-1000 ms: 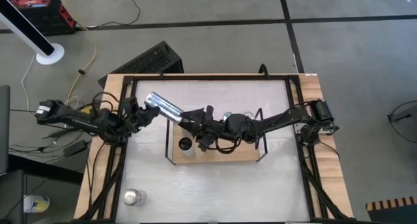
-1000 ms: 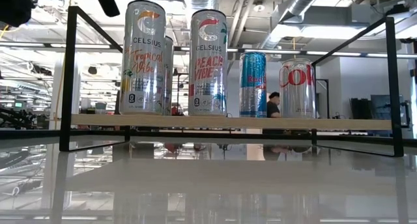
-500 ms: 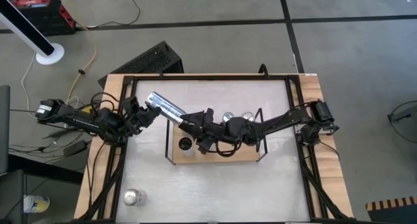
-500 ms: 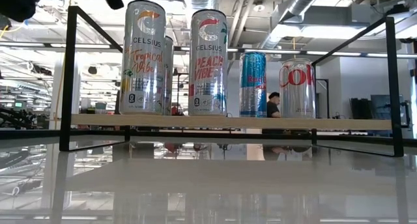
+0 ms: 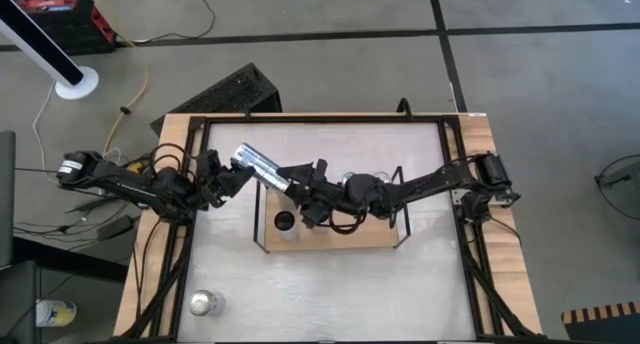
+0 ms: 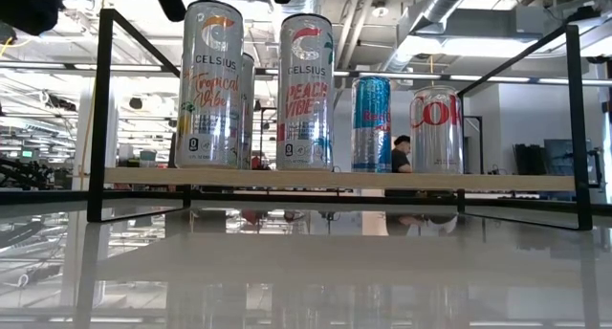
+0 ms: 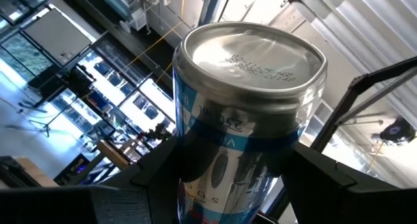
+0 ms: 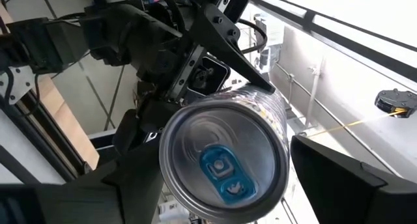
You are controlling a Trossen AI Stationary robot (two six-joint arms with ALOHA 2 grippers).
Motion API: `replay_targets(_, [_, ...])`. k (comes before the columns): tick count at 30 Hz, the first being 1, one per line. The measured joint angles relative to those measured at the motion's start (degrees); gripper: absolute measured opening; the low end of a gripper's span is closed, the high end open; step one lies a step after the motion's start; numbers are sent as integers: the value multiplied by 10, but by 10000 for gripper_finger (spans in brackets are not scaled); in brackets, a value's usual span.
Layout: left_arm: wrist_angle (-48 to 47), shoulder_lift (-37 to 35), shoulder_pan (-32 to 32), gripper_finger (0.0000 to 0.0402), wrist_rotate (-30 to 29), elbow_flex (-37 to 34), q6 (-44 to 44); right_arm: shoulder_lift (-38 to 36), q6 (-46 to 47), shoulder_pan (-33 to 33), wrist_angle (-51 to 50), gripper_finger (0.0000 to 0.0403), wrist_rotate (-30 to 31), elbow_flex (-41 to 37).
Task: Place canned beverage on shelf
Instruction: Put the blue soda can on the shelf aligned with the other blue soda can
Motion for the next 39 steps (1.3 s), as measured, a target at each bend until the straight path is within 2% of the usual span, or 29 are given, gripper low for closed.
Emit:
replay_targets(19, [3,4,0,211,-3,0,12,0,-3,8,2,299,15,0])
replay_targets(31, [-21,4,0,282,-9,0,53,0,4,9,1,291,44,0])
replay_targets(39, [-28,4,0,289,-14,0,78,0,3,9,1,289,47,0])
